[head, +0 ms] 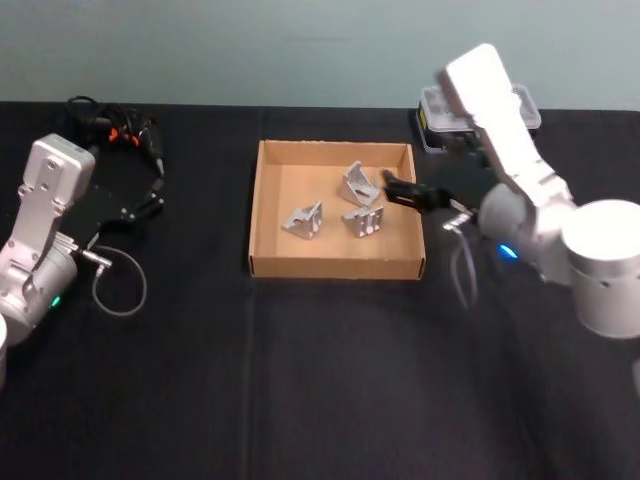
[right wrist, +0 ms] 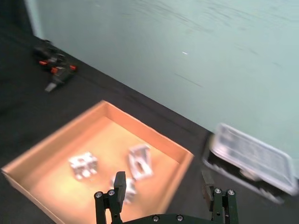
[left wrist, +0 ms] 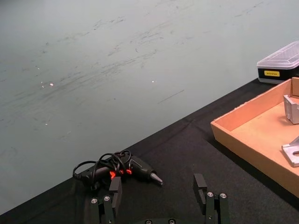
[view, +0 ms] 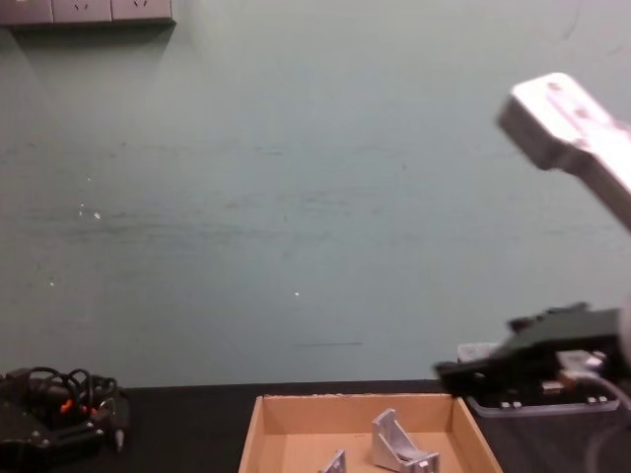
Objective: Use one hand to pick up the angle iron from the table and place it into the box.
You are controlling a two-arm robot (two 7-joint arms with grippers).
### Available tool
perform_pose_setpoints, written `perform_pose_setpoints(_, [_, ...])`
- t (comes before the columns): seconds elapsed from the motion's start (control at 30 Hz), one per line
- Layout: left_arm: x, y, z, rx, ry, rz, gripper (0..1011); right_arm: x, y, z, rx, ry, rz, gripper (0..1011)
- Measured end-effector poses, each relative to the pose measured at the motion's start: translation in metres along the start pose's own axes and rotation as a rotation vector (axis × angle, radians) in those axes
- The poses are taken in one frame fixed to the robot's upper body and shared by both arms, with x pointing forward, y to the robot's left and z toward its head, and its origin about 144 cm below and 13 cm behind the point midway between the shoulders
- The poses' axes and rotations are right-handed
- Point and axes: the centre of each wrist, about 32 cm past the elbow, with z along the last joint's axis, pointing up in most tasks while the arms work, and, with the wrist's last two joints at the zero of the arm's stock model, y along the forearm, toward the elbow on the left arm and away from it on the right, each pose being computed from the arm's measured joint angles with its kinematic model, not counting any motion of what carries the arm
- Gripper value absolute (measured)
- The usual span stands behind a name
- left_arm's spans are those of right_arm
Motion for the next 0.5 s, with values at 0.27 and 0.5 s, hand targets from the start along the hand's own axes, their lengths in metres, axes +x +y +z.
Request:
perform_pose_setpoints(0.27, [0.0, 0.0, 0.0, 0.0, 0.0, 0.0, 1000, 0.013, -0.021, -0.025, -0.036, 0.029, -0.08, 1002])
perform_pose_setpoints(0.5, [0.0, 0.0, 0.0, 0.0, 0.0, 0.0, 1000, 0.025, -0.02, -0.044, -0.061, 0.05, -0.105, 1002])
